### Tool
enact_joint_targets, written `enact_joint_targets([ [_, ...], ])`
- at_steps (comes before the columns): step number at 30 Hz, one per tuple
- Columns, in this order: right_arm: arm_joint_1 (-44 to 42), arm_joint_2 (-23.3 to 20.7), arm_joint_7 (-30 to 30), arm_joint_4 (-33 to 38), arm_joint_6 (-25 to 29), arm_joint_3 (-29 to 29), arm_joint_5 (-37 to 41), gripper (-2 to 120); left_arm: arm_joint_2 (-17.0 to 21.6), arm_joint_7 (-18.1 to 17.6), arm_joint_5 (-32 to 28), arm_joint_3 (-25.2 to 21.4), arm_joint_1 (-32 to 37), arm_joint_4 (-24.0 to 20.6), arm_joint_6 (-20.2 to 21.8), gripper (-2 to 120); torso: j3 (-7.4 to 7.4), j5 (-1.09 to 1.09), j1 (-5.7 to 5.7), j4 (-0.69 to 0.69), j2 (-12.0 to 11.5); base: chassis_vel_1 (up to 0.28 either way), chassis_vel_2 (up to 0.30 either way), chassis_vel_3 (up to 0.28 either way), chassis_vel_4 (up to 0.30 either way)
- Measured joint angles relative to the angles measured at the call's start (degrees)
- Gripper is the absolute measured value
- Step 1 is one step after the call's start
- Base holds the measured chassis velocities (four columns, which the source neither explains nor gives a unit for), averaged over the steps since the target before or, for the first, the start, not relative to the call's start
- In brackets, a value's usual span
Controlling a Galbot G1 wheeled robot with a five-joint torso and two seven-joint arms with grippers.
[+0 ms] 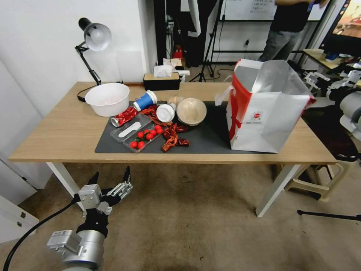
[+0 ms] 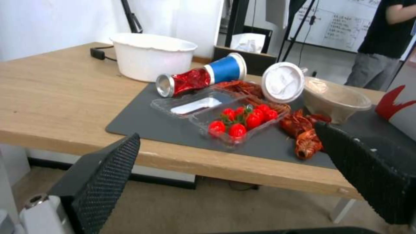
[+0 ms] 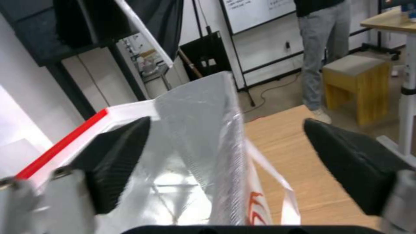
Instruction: Pick up the food delivery bag from the floor and place it on the table.
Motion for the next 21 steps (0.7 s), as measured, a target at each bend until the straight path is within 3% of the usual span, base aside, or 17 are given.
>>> enact_joint_targets([
  [15,-4.5,-0.6,-2.1,2.8,0.0,3.6,-1.8,100,0.1,-0.4,-0.5,-0.5,-0.4,-0.4,1.2,100,0.00,0.00,0.00,0.00,0.0,0.000,0.000,0.000,0.000],
  [21,-11.4,-1.1,-5.4,6.7,1.2,8.9,-6.0,100,0.0,-0.2,-0.3,-0.6,-0.5,-0.5,1.1,100,0.00,0.00,0.00,0.00,0.0,0.000,0.000,0.000,0.000],
])
